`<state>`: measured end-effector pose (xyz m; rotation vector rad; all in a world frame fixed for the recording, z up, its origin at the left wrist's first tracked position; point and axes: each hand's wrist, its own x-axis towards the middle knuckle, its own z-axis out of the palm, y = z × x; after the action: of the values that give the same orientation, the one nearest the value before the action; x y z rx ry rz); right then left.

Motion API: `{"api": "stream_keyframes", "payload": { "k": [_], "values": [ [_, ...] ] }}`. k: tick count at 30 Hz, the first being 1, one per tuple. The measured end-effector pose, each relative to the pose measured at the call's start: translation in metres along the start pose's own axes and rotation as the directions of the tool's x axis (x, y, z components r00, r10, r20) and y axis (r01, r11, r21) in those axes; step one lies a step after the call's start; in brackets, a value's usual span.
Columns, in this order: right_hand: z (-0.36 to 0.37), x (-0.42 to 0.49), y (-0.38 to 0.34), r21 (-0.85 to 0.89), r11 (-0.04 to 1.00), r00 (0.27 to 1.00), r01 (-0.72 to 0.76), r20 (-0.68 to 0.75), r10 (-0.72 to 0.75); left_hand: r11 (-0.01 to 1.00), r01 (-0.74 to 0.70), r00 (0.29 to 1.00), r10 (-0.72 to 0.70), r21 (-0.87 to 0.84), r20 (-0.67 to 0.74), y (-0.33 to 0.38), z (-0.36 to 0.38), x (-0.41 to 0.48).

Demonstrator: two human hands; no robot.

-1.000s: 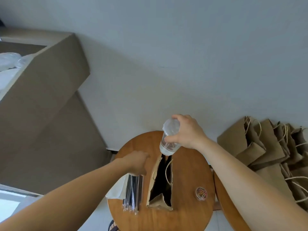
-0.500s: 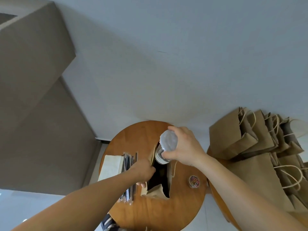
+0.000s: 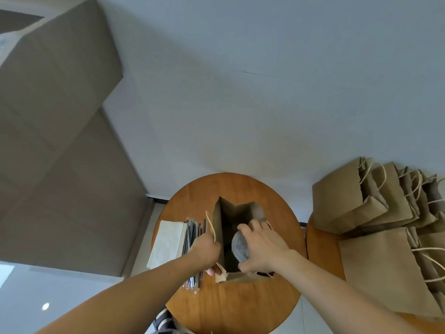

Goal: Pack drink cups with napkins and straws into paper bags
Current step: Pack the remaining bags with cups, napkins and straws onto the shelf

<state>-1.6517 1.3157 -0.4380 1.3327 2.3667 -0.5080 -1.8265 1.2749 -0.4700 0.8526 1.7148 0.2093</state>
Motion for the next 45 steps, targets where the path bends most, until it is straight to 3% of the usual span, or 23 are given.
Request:
{"api": "stream_keyframes", "payload": {
  "k": [5,8,10,14,18,27,32,36,39,41,45],
  "values": [
    [0.021,0.027,-0.011,0.1,0.97,0.973,-0.224,0.073,0.217,1.0,0.0,0.999,-0.001,0.017,0.052,-0.012,0.01,0.005],
    [0.036,0.045,-0.017,0.144,0.946,0.954,-0.292,0.119,0.276,1.0,0.01,1.0,-0.01,0.011,0.012,-0.014,0.012,0.008],
    [0.046,0.058,-0.02,0.147,0.939,0.946,-0.31,0.144,0.289,0.996,-0.003,0.999,0.008,0.093,-0.054,-0.014,0.011,0.01],
    [0.071,0.077,-0.02,0.14,0.944,0.944,-0.298,0.187,0.27,0.977,-0.038,0.998,0.048,0.209,-0.046,-0.014,0.012,0.012],
    [0.091,0.088,-0.015,0.119,0.957,0.956,-0.264,0.161,0.244,0.99,-0.015,0.999,0.009,0.141,0.044,-0.012,0.011,0.012],
    [0.074,0.075,-0.015,0.213,0.948,0.959,-0.235,0.212,0.19,0.981,-0.098,0.995,0.093,0.17,0.033,-0.007,0.007,0.009],
    [0.012,0.045,-0.025,0.262,0.957,0.985,-0.126,0.148,0.089,0.92,-0.269,0.955,0.217,0.285,0.202,-0.005,-0.01,0.002],
    [-0.046,0.015,-0.02,0.383,0.907,0.978,-0.173,-0.039,0.204,0.865,-0.335,0.924,0.224,0.373,0.31,0.001,-0.038,-0.002],
    [-0.081,0.01,-0.029,0.542,0.839,0.91,-0.057,-0.318,0.267,0.849,-0.358,0.929,0.284,0.389,0.237,0.0,-0.067,-0.003],
    [-0.09,0.021,-0.049,0.619,0.784,0.875,0.046,-0.404,0.268,0.873,-0.311,0.95,0.292,0.376,0.108,-0.009,-0.089,0.001],
    [-0.065,0.064,-0.106,0.701,0.713,0.946,0.012,-0.239,0.218,0.905,-0.146,0.981,0.185,0.4,-0.062,-0.04,-0.128,0.017]
  ]
}}
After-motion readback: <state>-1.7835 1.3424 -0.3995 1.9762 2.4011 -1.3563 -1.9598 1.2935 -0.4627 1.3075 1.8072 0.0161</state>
